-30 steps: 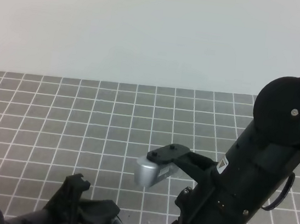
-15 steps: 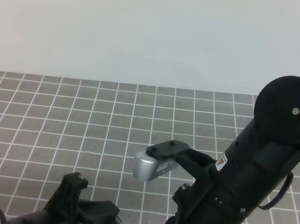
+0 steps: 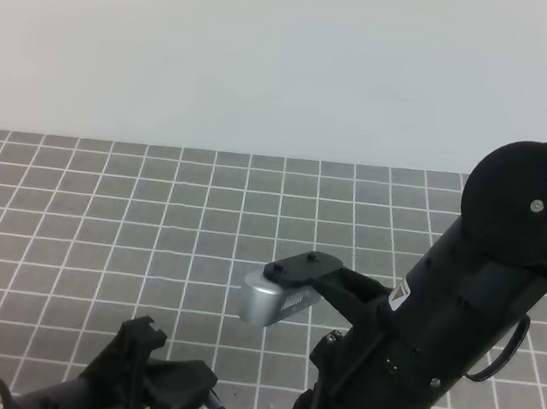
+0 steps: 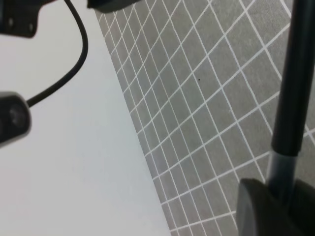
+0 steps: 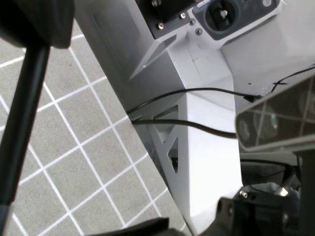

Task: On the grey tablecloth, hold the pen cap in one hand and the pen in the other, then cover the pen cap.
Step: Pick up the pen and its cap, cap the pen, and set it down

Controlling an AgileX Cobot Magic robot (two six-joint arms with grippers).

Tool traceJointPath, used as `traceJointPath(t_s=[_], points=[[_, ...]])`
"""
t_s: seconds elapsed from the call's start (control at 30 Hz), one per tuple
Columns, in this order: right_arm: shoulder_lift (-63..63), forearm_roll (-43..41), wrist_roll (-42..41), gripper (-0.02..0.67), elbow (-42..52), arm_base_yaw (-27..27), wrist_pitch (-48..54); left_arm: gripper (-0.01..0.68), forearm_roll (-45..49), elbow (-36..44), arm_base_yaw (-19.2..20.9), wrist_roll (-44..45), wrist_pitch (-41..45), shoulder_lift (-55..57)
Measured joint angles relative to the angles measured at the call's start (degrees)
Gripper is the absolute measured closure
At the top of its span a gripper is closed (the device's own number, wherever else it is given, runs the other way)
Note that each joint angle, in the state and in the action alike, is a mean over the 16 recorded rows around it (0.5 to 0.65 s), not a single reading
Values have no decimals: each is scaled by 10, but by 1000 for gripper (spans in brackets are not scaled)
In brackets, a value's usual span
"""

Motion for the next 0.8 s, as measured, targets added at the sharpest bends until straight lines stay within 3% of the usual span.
traceJointPath(t_s=[0.57, 0.8], points=[[0, 0, 0, 652, 0, 0, -21, 671, -14, 0, 0, -8, -14, 0], [0, -5, 0, 652, 0, 0, -2, 619, -63, 0, 2, -10, -13, 0]])
